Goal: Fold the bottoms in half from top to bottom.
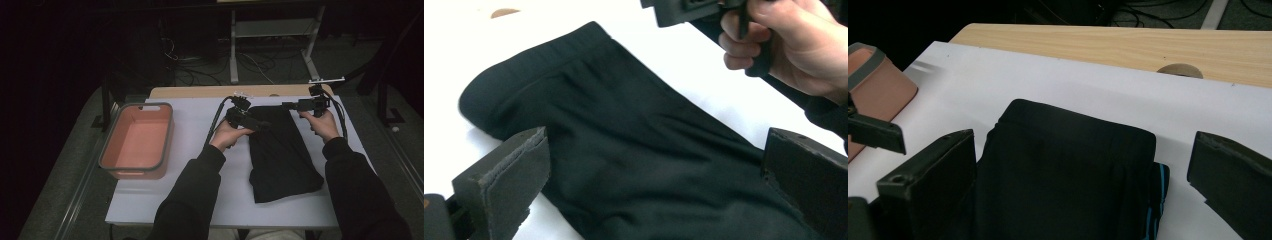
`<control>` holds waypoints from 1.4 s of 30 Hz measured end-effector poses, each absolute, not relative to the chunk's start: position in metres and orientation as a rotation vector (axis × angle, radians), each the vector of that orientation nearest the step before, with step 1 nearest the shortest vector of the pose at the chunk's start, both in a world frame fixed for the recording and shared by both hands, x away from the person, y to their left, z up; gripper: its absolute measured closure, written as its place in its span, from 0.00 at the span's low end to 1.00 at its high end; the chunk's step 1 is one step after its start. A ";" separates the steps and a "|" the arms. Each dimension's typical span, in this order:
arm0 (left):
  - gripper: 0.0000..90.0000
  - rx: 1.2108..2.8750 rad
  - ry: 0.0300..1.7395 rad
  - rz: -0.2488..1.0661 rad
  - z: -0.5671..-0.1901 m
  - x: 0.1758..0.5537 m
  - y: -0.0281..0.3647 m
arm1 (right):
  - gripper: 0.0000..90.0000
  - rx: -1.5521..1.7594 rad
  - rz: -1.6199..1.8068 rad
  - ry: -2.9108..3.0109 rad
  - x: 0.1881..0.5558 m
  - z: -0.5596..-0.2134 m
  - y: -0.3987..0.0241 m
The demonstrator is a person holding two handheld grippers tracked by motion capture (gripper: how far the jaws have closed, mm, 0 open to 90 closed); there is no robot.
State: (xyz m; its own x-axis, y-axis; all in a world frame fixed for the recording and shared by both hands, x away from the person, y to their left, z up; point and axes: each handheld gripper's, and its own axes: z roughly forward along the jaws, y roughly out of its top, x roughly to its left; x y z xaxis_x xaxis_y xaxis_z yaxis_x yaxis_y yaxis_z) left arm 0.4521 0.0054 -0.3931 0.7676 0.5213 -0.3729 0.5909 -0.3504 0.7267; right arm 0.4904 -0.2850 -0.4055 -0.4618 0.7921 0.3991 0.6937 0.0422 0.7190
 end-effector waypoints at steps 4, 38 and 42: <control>0.00 2.017 0.870 -0.094 -0.399 0.458 0.009 | 0.00 1.580 1.413 2.182 0.492 -0.410 -0.285; 0.06 1.809 1.153 -0.068 -0.450 0.493 0.016 | 0.02 1.808 1.320 2.116 0.502 -0.437 -0.305; 0.09 1.763 1.196 -0.064 -0.454 0.496 0.016 | 0.09 1.840 1.290 2.119 0.503 -0.441 -0.309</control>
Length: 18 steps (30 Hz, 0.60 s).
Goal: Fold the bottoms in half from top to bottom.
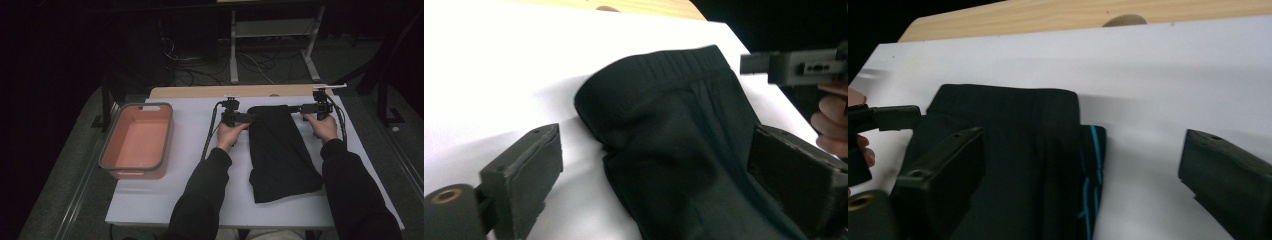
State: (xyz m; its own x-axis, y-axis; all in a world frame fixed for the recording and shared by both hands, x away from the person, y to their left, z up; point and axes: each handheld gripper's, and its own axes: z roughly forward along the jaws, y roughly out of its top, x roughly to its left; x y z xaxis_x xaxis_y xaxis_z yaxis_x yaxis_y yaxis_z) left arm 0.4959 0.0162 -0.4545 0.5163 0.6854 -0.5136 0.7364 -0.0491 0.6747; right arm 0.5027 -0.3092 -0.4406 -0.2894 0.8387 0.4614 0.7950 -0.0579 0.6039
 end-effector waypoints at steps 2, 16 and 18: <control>0.11 1.748 1.213 -0.069 -0.456 0.497 0.017 | 0.15 1.851 1.295 2.115 0.503 -0.441 -0.312; 0.20 1.756 1.230 -0.041 -0.462 0.496 0.009 | 0.50 1.905 1.214 2.125 0.508 -0.453 -0.305; 0.21 1.754 1.244 -0.051 -0.463 0.496 0.010 | 0.53 1.916 1.206 2.127 0.509 -0.455 -0.303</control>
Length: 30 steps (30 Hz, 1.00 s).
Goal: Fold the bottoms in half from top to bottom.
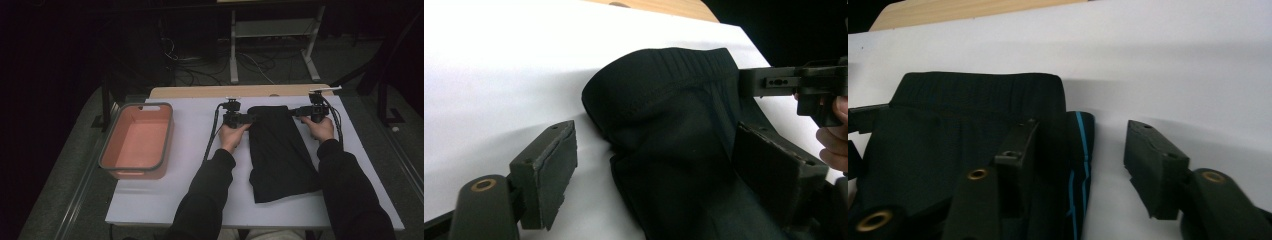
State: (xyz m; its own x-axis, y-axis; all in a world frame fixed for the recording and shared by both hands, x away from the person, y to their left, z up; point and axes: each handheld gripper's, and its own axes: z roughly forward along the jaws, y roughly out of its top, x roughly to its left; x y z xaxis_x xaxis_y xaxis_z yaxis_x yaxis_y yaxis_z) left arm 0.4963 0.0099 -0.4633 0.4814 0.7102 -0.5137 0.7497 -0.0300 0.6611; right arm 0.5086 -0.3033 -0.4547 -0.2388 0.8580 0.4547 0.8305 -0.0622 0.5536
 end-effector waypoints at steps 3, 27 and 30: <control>0.23 1.738 1.256 -0.072 -0.465 0.498 0.012 | 0.55 1.902 1.210 2.135 0.509 -0.457 -0.302; 0.52 1.764 1.278 -0.066 -0.473 0.497 0.003 | 0.81 1.836 1.084 2.146 0.507 -0.461 -0.288; 0.67 1.749 1.284 -0.095 -0.476 0.498 0.003 | 0.85 1.833 1.074 2.125 0.504 -0.461 -0.285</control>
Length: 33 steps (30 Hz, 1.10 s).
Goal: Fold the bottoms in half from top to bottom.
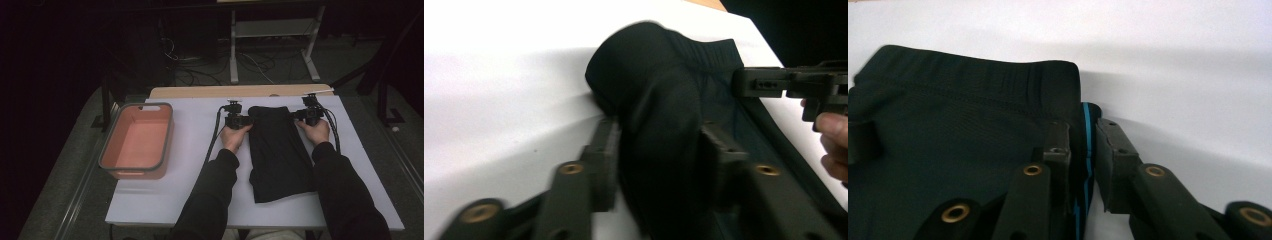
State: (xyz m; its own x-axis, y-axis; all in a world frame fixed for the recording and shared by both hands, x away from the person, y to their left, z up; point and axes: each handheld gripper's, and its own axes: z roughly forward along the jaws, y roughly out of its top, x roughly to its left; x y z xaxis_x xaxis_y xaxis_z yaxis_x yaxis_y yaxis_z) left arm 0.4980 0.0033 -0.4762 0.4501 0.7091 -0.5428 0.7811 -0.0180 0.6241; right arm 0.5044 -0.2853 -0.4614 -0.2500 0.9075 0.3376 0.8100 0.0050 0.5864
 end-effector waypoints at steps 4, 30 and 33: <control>0.80 1.761 1.278 -0.058 -0.478 0.497 0.001 | 0.88 1.793 1.053 2.116 0.501 -0.461 -0.282; 0.87 1.775 0.943 0.086 -0.432 0.469 0.002 | 0.90 1.651 1.471 2.001 0.468 -0.438 -0.311; 0.86 1.775 0.924 0.079 -0.429 0.466 0.004 | 0.90 1.632 1.494 1.996 0.462 -0.433 -0.312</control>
State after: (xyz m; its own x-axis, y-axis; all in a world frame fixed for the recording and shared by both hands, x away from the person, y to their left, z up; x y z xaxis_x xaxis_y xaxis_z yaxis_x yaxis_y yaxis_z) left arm 0.4658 0.0042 -0.4287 0.6958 0.6158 -0.3697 0.5445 -0.1165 0.8306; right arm 0.4623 -0.3120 -0.4327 -0.3908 0.8099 0.4375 0.6479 -0.0956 0.7557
